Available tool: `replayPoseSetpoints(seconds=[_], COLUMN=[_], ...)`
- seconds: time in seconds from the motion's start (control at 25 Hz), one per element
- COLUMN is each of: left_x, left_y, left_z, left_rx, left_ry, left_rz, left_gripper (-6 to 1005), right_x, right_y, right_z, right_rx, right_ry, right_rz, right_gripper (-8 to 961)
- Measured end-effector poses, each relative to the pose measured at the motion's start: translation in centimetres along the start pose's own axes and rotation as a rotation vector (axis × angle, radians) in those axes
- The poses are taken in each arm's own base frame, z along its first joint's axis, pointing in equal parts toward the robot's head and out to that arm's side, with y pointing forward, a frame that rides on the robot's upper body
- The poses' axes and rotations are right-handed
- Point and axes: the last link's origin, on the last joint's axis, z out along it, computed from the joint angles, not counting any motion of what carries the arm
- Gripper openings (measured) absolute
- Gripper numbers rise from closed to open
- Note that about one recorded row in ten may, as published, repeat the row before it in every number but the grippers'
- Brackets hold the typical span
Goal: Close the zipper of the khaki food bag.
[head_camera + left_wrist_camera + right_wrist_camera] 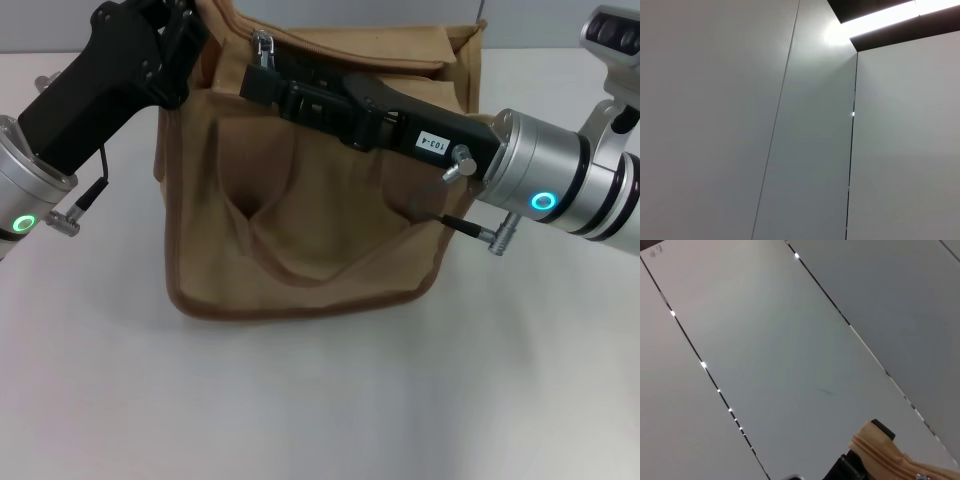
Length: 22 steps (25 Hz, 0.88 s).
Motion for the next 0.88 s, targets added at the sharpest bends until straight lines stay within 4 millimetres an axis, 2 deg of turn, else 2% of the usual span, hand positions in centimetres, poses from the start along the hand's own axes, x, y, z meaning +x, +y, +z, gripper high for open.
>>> replayPoseSetpoints(seconds=[0.68,0.88], left_x=[-0.04,0.01], left_y=[0.06,0.07], left_z=[-0.1,-0.1], left_rx=[0.005,0.004], left_ry=[0.005,0.008], left_rz=[-0.003,-0.003], left_gripper=[102,108], right_x=[-0.01,-0.04], right_y=[-0.86,-0.94], right_z=[0.22,0.21], right_rx=[0.055,0.06], right_ry=[0.01,0.011], right_rz=[0.005,0.003], right_gripper=[690,472])
